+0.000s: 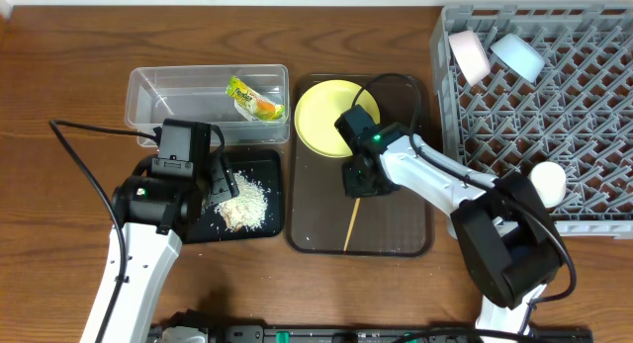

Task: Sort waste into correct bins and load items into the dishwasher rack
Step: 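Return right gripper to the brown tray and grasp the second chopstick, then carry the second chopstick into the rack and release it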

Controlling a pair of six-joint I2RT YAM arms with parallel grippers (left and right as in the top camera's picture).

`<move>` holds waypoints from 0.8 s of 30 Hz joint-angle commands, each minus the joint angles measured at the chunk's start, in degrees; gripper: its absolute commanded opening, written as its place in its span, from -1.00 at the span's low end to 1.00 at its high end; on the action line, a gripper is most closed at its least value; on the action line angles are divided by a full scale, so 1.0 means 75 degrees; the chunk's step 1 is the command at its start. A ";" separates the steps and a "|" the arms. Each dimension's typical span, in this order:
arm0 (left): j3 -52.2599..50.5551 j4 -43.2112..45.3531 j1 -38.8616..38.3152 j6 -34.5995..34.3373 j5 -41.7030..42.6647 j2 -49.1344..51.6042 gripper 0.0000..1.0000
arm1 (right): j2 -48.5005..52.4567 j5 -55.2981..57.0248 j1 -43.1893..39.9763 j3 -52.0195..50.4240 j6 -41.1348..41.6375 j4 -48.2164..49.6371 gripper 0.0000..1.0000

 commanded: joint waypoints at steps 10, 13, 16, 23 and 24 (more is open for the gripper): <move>0.0064 -0.0020 0.0038 -0.0047 -0.0041 0.0029 0.56 | -0.0565 0.0303 -0.0615 -0.0052 0.0364 -0.0458 -0.98; 0.0064 -0.0020 0.0038 -0.0047 -0.0041 0.0029 0.56 | -0.1288 0.0440 -0.1192 -0.0044 -0.0146 -0.0586 -0.98; 0.0064 -0.0020 0.0038 -0.0047 -0.0041 0.0029 0.56 | -0.2081 0.0437 -0.1842 -0.0020 -0.0868 -0.0592 -0.97; 0.0061 -0.0017 0.0038 -0.0047 -0.0041 0.0029 0.56 | -0.3637 0.0417 -0.3474 0.0055 -0.2792 -0.0685 -0.98; 0.0064 -0.0017 0.0038 -0.0047 -0.0041 0.0029 0.56 | -0.3736 0.0414 -0.3713 0.0055 -0.2932 -0.0653 -0.98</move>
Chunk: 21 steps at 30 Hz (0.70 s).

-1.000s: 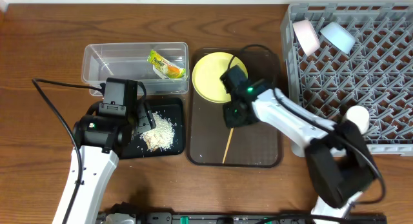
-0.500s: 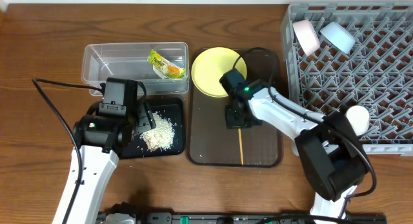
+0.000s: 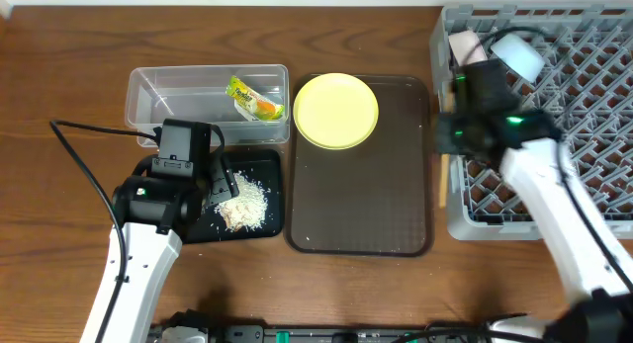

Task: Sort waste into correct bins and load items into the dishwasher rack
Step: 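Carry the second chopstick into the rack and release it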

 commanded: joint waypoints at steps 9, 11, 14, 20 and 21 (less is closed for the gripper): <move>0.0064 -0.0020 0.0038 -0.0047 -0.0041 0.0023 0.56 | 0.0201 -0.0382 -0.1451 0.0099 -0.2302 0.0306 -0.98; 0.0064 -0.0020 0.0038 -0.0047 -0.0041 0.0023 0.56 | 0.0437 -0.0428 -0.1431 0.0099 -0.2302 0.0469 -0.98; 0.0064 -0.0020 0.0038 -0.0047 -0.0041 0.0023 0.56 | 0.0743 -0.0918 -0.1416 0.0099 -0.2413 0.0653 -0.98; 0.0064 -0.0020 0.0038 -0.0047 -0.0041 0.0023 0.56 | 0.0947 -0.1040 -0.1349 0.0099 -0.2410 0.0997 -0.11; 0.0064 -0.0020 0.0038 -0.0047 -0.0041 0.0023 0.56 | 0.0933 -0.1043 -0.1338 0.0102 -0.2404 0.1105 -0.09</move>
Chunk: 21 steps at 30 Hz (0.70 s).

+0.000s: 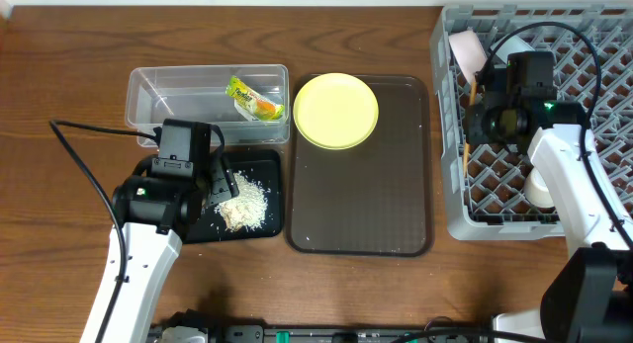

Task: Sort waste into correct bins and load items into the dishwasher rack
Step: 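Carry the second chopstick into the rack and release it, then reach right gripper to the yellow plate and grasp its edge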

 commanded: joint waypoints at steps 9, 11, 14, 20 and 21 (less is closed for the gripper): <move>0.0061 -0.0017 0.0038 -0.0050 -0.0041 0.0052 0.56 | -0.0224 -0.1247 0.0930 0.0493 0.0329 0.1306 0.06; 0.0061 -0.0017 0.0038 -0.0050 -0.0041 0.0052 0.56 | -0.0146 -0.1081 0.1378 0.0490 0.0405 0.1571 0.12; 0.0064 -0.0020 0.0038 -0.0050 -0.0041 0.0052 0.56 | 0.0076 -0.0315 0.1996 0.0487 0.0708 0.1757 0.15; 0.0061 -0.0020 0.0038 -0.0050 -0.0041 0.0052 0.56 | 0.1029 0.0854 0.2771 0.0487 0.2366 0.2159 0.17; 0.0061 -0.0020 0.0038 -0.0050 -0.0041 0.0052 0.56 | 0.1221 0.0857 0.2844 0.0487 0.2509 0.2259 0.16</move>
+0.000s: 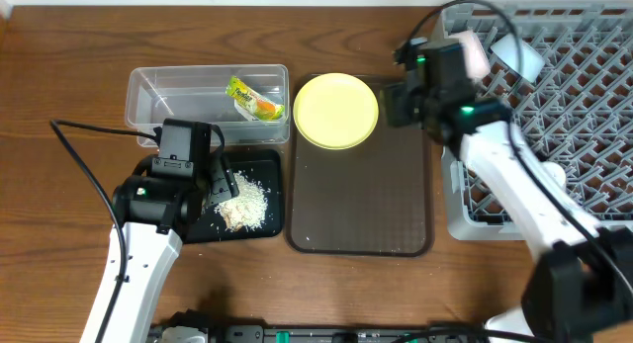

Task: Sort waste into correct bins and load items into the dishwasher rack
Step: 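Reach right gripper to the yellow plate and grasp its edge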

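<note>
A yellow plate lies at the back of the brown tray. My right gripper hovers at the plate's right rim, apparently open, with nothing seen in it. The grey dishwasher rack on the right holds a pink cup and a pale blue bowl. No chopstick shows; my right arm covers the rack's left side. My left gripper hangs open over the black tray with white rice crumbs.
A clear plastic bin behind the black tray holds a yellow-green wrapper. A white cup peeks out in the rack beside my right forearm. A cable runs along the table at far left.
My right gripper has left the rack's left side, where it was with the chopstick, and is now at the yellow plate's right rim without it. The left arm has not moved.
My right gripper was first down on the brown tray at a wooden chopstick. Then it held the chopstick at the rack's left wall, then inside the rack. Now it is back by the plate with nothing in it. My left gripper stayed over the rice throughout.
</note>
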Controlling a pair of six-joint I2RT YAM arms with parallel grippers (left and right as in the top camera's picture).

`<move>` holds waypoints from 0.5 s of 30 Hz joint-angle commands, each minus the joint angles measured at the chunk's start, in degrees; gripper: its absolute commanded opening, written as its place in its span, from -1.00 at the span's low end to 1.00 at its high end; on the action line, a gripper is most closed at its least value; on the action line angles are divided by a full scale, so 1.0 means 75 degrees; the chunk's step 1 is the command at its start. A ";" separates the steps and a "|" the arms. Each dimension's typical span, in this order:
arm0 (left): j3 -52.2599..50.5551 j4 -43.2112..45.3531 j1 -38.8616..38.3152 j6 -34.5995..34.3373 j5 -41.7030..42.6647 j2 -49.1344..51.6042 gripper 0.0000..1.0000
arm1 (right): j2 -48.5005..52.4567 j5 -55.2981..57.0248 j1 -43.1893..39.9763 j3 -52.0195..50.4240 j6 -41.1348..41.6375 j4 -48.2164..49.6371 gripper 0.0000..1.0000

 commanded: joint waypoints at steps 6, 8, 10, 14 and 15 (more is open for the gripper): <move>0.0061 -0.0020 0.0038 -0.0050 -0.0041 0.0044 0.56 | 0.1478 0.0781 0.0373 0.0087 0.1553 0.0813 0.15; 0.0064 -0.0020 0.0038 -0.0050 -0.0041 0.0044 0.56 | 0.1702 0.0801 0.0379 0.0087 0.1658 0.0982 0.14; 0.0064 -0.0020 0.0038 -0.0050 -0.0041 0.0044 0.56 | 0.1909 0.0796 0.0379 0.0087 0.1859 0.1064 0.14; 0.0061 -0.0020 0.0038 -0.0050 -0.0041 0.0044 0.56 | 0.2296 0.0702 0.0402 0.0087 0.2340 0.1093 0.04; 0.0061 -0.0020 0.0038 -0.0050 -0.0041 0.0044 0.56 | 0.2375 0.0676 0.0423 0.0087 0.2337 0.1093 -0.01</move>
